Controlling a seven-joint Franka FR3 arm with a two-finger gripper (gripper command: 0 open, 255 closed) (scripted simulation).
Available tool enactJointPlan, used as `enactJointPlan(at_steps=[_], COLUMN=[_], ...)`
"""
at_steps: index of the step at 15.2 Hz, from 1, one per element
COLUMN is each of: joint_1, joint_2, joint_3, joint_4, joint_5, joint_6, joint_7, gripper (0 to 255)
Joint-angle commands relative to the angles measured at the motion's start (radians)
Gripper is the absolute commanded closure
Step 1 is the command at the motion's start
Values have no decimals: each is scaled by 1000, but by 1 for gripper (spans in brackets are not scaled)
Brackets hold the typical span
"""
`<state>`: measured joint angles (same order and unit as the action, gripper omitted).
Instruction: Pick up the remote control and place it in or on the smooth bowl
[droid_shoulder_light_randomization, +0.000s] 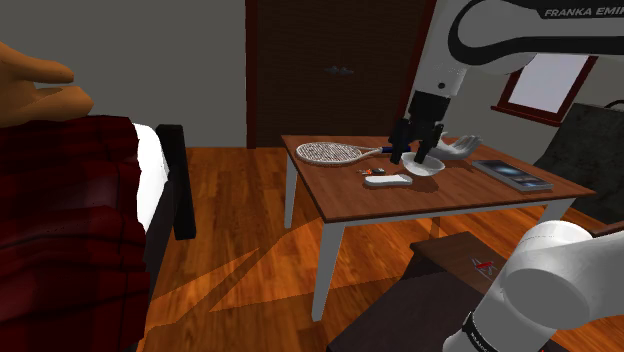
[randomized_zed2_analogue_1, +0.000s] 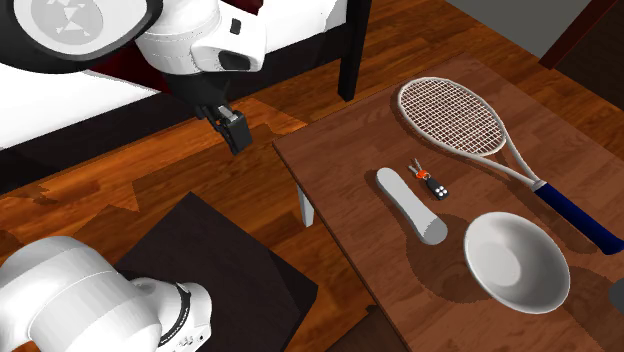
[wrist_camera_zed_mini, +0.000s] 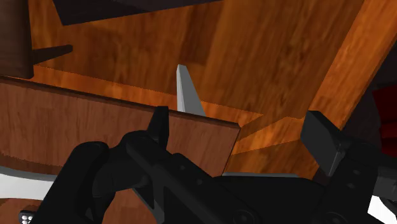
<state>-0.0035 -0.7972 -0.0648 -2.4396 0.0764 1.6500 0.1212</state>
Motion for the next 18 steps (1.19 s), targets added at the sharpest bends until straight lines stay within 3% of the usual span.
enactJointPlan(at_steps=[1,9,18], joint_1=[0,11,69], joint_2=[0,48,271], joint_3=[0,-210,-459], joint_4=[0,-68,-2], joint_5=[0,-175,-299], joint_6=[0,105,286], joint_7=[0,-416,-881], gripper=[0,0,0])
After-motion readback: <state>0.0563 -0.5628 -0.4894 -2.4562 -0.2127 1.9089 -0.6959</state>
